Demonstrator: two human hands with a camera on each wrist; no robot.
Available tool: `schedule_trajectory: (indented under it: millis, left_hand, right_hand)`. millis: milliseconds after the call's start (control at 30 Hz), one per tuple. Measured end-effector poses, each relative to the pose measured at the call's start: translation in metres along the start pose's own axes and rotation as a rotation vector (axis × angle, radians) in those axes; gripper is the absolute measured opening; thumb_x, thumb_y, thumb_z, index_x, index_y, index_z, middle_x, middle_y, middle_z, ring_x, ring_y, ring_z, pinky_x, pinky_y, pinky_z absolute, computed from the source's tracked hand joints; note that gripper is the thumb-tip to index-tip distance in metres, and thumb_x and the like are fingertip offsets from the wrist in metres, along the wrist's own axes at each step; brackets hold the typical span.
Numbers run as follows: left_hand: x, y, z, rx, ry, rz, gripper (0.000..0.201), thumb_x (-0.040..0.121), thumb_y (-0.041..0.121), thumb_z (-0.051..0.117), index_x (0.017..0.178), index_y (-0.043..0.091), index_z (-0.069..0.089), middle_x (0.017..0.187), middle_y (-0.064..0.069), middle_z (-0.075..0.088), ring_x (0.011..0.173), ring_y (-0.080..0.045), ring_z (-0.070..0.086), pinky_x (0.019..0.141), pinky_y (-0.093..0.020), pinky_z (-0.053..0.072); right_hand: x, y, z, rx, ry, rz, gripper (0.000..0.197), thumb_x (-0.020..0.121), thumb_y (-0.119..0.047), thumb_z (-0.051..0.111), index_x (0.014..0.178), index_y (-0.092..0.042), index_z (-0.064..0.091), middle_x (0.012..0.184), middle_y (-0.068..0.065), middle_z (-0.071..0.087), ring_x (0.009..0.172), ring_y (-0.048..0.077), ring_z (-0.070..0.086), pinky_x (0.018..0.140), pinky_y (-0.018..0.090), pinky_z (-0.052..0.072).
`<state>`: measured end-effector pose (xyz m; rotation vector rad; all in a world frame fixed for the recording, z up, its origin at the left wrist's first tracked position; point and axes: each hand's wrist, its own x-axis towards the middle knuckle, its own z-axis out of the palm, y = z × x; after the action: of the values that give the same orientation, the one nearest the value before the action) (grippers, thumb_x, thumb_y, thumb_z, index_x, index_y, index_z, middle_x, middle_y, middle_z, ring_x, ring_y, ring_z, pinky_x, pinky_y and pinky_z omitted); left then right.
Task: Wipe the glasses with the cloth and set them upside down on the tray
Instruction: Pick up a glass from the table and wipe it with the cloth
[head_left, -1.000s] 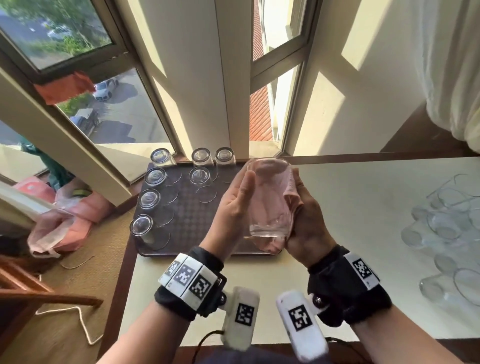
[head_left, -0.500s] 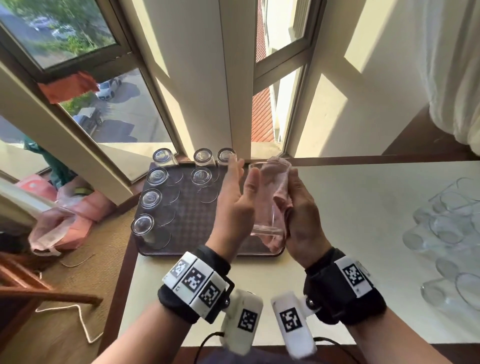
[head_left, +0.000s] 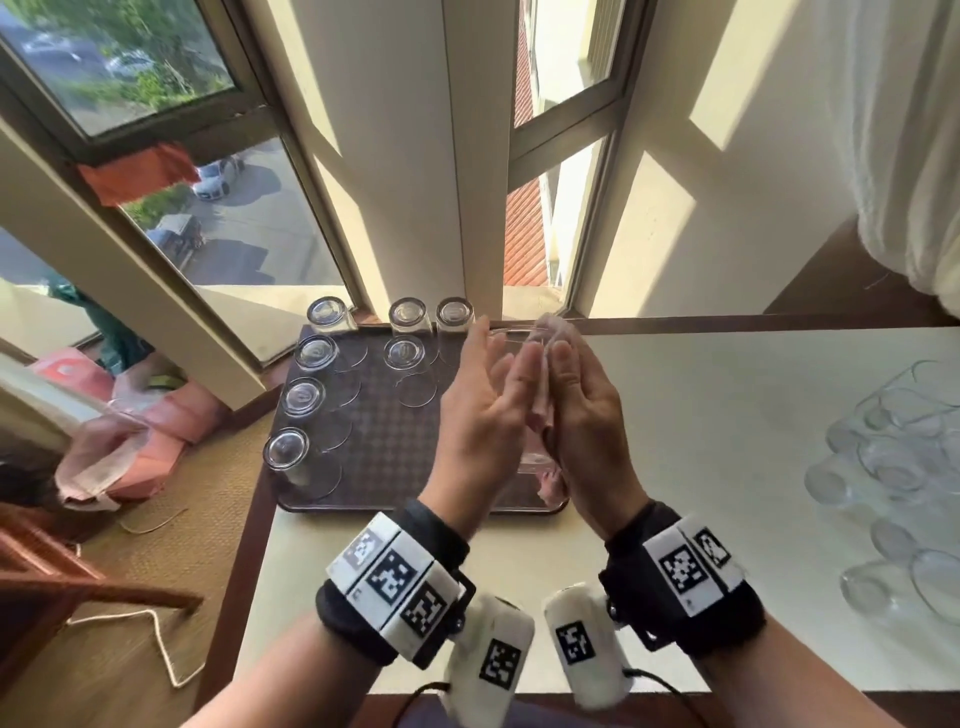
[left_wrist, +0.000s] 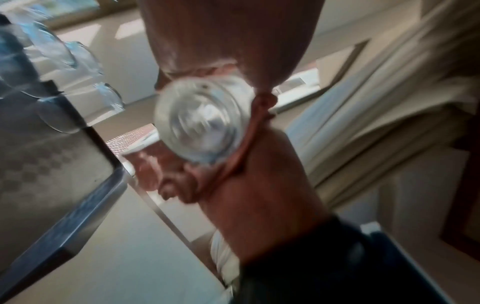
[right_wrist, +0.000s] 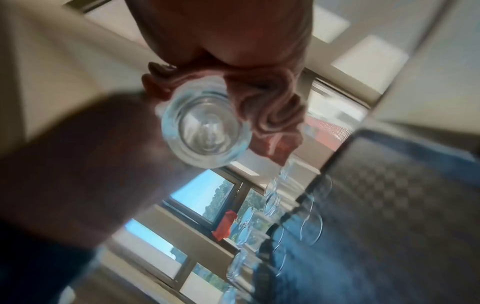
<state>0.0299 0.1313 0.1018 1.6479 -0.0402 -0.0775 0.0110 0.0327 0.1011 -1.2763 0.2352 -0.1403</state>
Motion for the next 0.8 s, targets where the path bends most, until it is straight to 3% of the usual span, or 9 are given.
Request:
schedule_trajectory:
  millis: [67, 133, 233, 300, 367, 467, 600, 700, 800]
  left_hand:
    - [-0.004, -0.001, 0.002, -0.015, -0.035, 0.004, 0.097, 0.083, 0.071, 0.054, 0.157, 0.017, 0.024, 0.149, -0.003, 0.051, 0.132, -0.010, 0.053, 0.105, -0.027, 0.049]
    - [-0.002, 0.002, -0.001, -0.185, -0.126, -0.005, 0.068, 0.097, 0.062, 0.044, 0.145, 0.013, 0.044, 0.136, 0.004, 0.063, 0.126, -0.006, 0.058, 0.103, -0.024, 0.049]
    - [0.005, 0.009, -0.012, -0.287, -0.246, -0.015, 0.059, 0.097, 0.048, 0.024, 0.129, 0.009, 0.056, 0.120, 0.009, 0.071, 0.116, -0.004, 0.064, 0.093, -0.017, 0.050]
    - [0.005, 0.009, -0.015, -0.219, -0.128, 0.028, 0.062, 0.099, 0.057, 0.040, 0.130, 0.006, 0.059, 0.121, -0.001, 0.071, 0.113, -0.014, 0.068, 0.094, -0.030, 0.055]
    - [-0.001, 0.007, -0.012, -0.207, 0.013, 0.017, 0.052, 0.098, 0.057, 0.051, 0.122, 0.013, 0.066, 0.118, -0.006, 0.073, 0.111, -0.021, 0.069, 0.097, -0.047, 0.055]
    - [-0.011, 0.005, -0.005, -0.265, -0.020, -0.048, 0.062, 0.088, 0.059, 0.062, 0.129, 0.011, 0.059, 0.123, -0.006, 0.070, 0.115, -0.019, 0.067, 0.098, -0.040, 0.055]
    - [-0.008, -0.003, -0.009, -0.318, -0.130, -0.134, 0.071, 0.074, 0.051, 0.074, 0.129, 0.009, 0.061, 0.124, -0.009, 0.070, 0.117, -0.022, 0.067, 0.096, -0.034, 0.053]
    - [-0.006, -0.003, -0.013, -0.395, -0.223, -0.220, 0.058, 0.083, 0.055, 0.065, 0.125, 0.016, 0.066, 0.124, -0.010, 0.070, 0.116, -0.030, 0.067, 0.099, -0.046, 0.051]
    - [-0.005, -0.002, -0.011, -0.422, -0.214, -0.296, 0.063, 0.084, 0.058, 0.057, 0.126, 0.011, 0.065, 0.120, -0.010, 0.073, 0.112, -0.027, 0.069, 0.097, -0.043, 0.052]
  right_hand:
    - [0.000, 0.000, 0.003, -0.036, -0.040, -0.050, 0.054, 0.096, -0.044, 0.044, 0.144, -0.018, 0.048, 0.134, 0.003, 0.063, 0.123, 0.019, 0.062, 0.104, 0.049, 0.049]
    - [0.000, -0.005, -0.001, 0.117, -0.109, 0.020, 0.050, 0.101, -0.039, 0.042, 0.144, -0.014, 0.048, 0.137, 0.011, 0.061, 0.126, 0.025, 0.059, 0.106, 0.049, 0.047]
    - [0.002, -0.010, -0.010, 0.260, -0.155, 0.202, 0.040, 0.102, -0.045, 0.042, 0.125, -0.026, 0.068, 0.124, 0.007, 0.068, 0.112, 0.024, 0.067, 0.091, 0.046, 0.056]
    - [0.003, -0.010, -0.007, 0.168, -0.115, 0.101, 0.050, 0.097, -0.054, 0.047, 0.134, -0.023, 0.060, 0.131, 0.007, 0.064, 0.118, 0.025, 0.064, 0.095, 0.048, 0.054]
    - [0.002, -0.011, 0.001, -0.100, -0.079, -0.105, 0.055, 0.100, -0.046, 0.043, 0.146, -0.017, 0.046, 0.139, -0.002, 0.058, 0.124, 0.012, 0.060, 0.097, 0.035, 0.054]
    - [0.003, 0.000, 0.007, -0.200, -0.097, -0.179, 0.057, 0.099, -0.040, 0.045, 0.151, -0.016, 0.039, 0.141, -0.014, 0.053, 0.127, -0.001, 0.053, 0.103, 0.031, 0.049]
    - [-0.005, 0.006, 0.003, 0.195, -0.146, 0.100, 0.050, 0.103, -0.035, 0.039, 0.144, -0.006, 0.044, 0.140, 0.020, 0.056, 0.131, 0.032, 0.055, 0.111, 0.055, 0.040]
    - [-0.013, 0.000, -0.003, 0.457, -0.178, 0.405, 0.055, 0.094, -0.046, 0.044, 0.130, -0.008, 0.060, 0.125, 0.019, 0.066, 0.114, 0.033, 0.065, 0.096, 0.045, 0.055]
    - [-0.011, 0.000, -0.009, 0.599, -0.195, 0.560, 0.048, 0.097, -0.046, 0.047, 0.122, -0.010, 0.067, 0.116, 0.014, 0.070, 0.103, 0.028, 0.069, 0.089, 0.040, 0.058]
